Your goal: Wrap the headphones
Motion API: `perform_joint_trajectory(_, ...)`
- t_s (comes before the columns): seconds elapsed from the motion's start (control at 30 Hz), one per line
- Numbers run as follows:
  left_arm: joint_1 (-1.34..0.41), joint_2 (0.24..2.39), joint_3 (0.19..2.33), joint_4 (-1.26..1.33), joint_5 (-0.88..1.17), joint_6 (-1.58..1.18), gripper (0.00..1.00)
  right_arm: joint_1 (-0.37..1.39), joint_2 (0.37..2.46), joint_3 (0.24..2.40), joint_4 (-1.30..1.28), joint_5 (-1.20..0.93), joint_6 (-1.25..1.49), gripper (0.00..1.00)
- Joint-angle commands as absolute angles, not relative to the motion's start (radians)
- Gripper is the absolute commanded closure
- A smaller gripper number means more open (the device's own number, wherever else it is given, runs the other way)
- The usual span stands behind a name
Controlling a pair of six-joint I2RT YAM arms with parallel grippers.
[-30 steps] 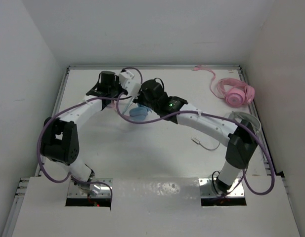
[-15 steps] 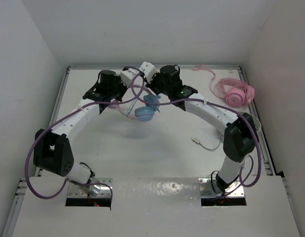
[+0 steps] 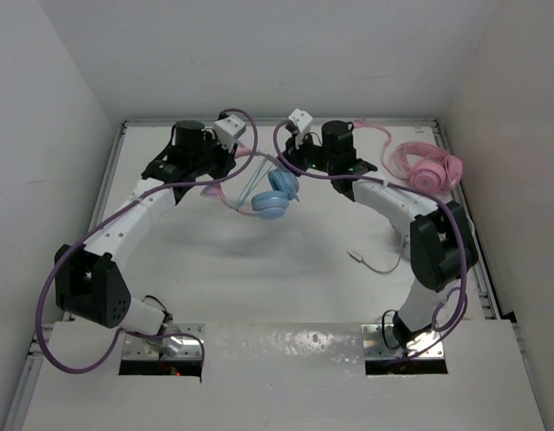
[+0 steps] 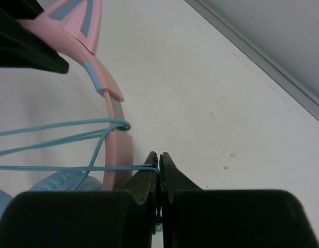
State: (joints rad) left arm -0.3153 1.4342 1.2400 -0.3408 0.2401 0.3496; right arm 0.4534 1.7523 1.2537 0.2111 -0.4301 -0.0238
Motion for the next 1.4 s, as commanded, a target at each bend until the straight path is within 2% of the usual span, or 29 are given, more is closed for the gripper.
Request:
perform_joint_trajectory(0.0,-0.322,1.388,1.267,-0.44,0.37,0.362,1.0,0.382,1.729,1.252,0.379,-0.368,0.057,1.0)
perform_joint_trajectory(0.13,-0.324,1.408,1.275,-0.449,0.373,0.376,1.0,0.382,1.739,1.291,0.425,-0.341,0.092,1.0)
perform_joint_trajectory(0.27,-0.324,1.41,1.281,-0.456,0.394,0.365,1.0,0.382,1.789,1.371,0.367,-0.342,0.072,1.0)
perform_joint_trajectory(0.9,-0.334,1.387,1.295,-0.471,0.465,0.353,1.0,0.379,1.902,1.437,0.347,-0.37,0.072,1.0)
perform_joint_trajectory(0.97,-0.334,1.384,1.299,-0.474,0.456,0.35,1.0,0.377,1.901,1.401,0.35,-0.373,0.054,0.93)
perform_joint_trajectory(1.0,-0.334,1.381,1.301,-0.474,0.445,0.348,1.0,0.374,1.888,1.361,0.356,-0.385,0.046,0.84)
perform_joint_trajectory(1.13,-0.333,1.382,1.31,-0.463,0.422,0.336,1.0,0.361,1.856,1.244,0.439,-0.452,0.063,0.62)
perform_joint_trajectory(1.17,-0.333,1.384,1.315,-0.46,0.413,0.33,1.0,0.357,1.85,1.23,0.455,-0.477,0.064,0.52)
perform_joint_trajectory(1.2,-0.333,1.384,1.316,-0.453,0.408,0.325,1.0,0.354,1.847,1.218,0.457,-0.5,0.069,0.47)
perform_joint_trajectory(1.37,-0.333,1.384,1.31,-0.436,0.376,0.319,1.0,0.347,1.818,1.128,0.451,-0.607,0.049,0.34)
